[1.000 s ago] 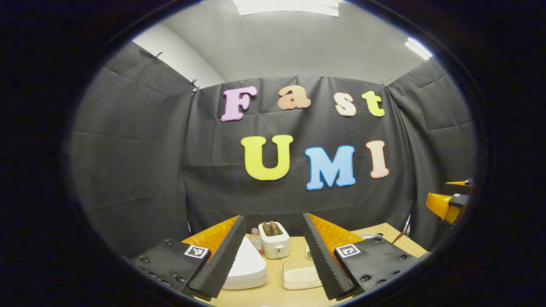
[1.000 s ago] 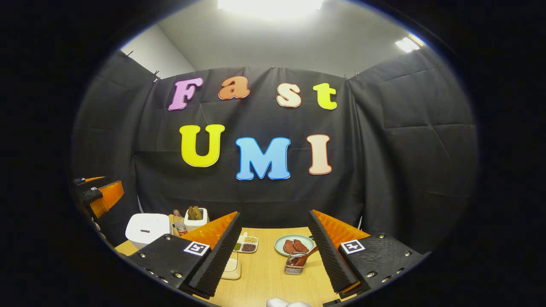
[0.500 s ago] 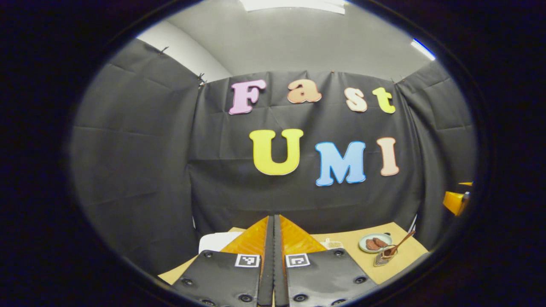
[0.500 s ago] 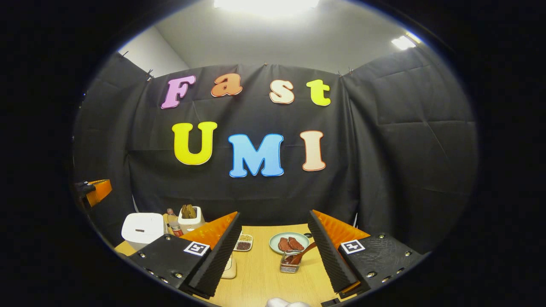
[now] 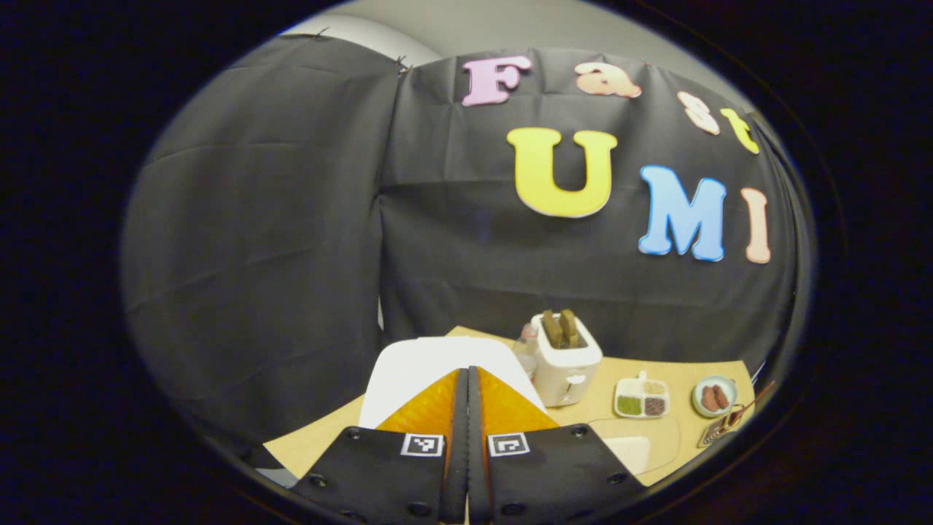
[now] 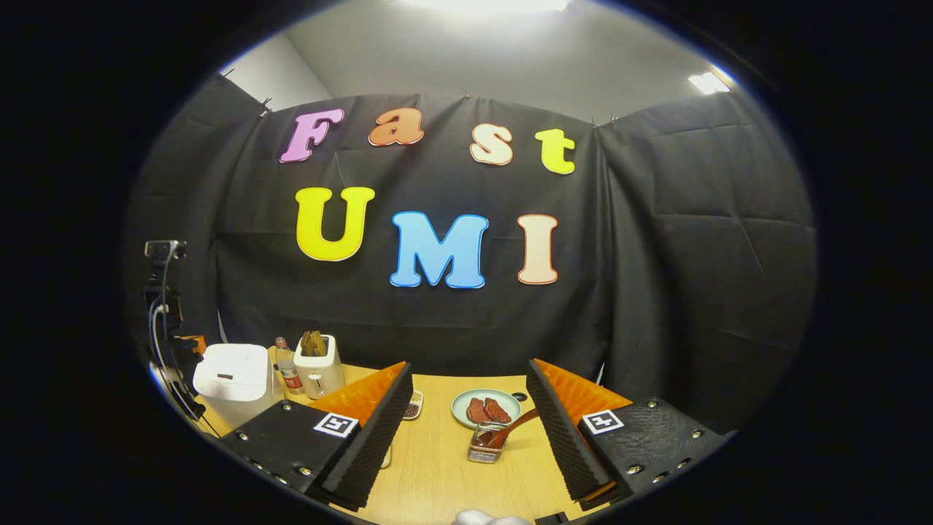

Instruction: Close the left gripper, press the button to open the rice cooker; take a wooden spoon from the chopstick holder with the right hand, scoop a spoonful of rice and pour it into the rice cooker, then put the wooden spoon back into the chopstick holder.

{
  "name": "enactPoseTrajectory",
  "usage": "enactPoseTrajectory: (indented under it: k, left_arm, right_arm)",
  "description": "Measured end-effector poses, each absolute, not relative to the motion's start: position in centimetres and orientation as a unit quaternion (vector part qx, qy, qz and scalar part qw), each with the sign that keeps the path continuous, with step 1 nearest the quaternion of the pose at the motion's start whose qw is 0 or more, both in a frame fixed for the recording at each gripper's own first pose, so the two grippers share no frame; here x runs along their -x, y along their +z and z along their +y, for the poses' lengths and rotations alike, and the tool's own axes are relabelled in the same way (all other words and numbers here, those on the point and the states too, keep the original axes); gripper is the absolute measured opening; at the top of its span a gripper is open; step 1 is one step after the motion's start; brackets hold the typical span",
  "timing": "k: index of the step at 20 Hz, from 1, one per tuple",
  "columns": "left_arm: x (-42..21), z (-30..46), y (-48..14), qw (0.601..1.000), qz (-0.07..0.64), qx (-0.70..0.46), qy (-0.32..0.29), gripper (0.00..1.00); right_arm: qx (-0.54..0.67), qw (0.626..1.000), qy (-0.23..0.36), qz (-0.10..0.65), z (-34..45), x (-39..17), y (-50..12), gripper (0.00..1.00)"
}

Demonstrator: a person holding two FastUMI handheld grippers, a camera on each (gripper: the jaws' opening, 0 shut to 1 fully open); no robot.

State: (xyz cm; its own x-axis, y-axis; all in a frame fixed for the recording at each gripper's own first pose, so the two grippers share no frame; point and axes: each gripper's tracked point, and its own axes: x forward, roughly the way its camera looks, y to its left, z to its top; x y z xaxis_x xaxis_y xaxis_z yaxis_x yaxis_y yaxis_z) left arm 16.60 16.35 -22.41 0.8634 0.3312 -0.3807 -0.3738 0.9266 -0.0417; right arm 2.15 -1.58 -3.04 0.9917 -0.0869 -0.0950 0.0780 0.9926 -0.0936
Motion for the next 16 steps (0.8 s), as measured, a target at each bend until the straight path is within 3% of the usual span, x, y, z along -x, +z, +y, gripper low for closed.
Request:
enactPoseTrajectory:
  k: [6, 16]
  left_arm:
    - [-18.7, 17.4, -30.0, 0.944, 0.259, 0.058, 0.193, 0.09]
    - [-19.0, 17.3, -32.6, 0.934, 0.296, 0.041, 0.196, 0.08]
  right_arm:
    - [0.045, 0.996, -0.046, 0.068, -1.7, -2.7, -4.1, 0.96]
    - [0.046, 0.996, -0.031, 0.066, -0.2, -3.1, -3.7, 0.96]
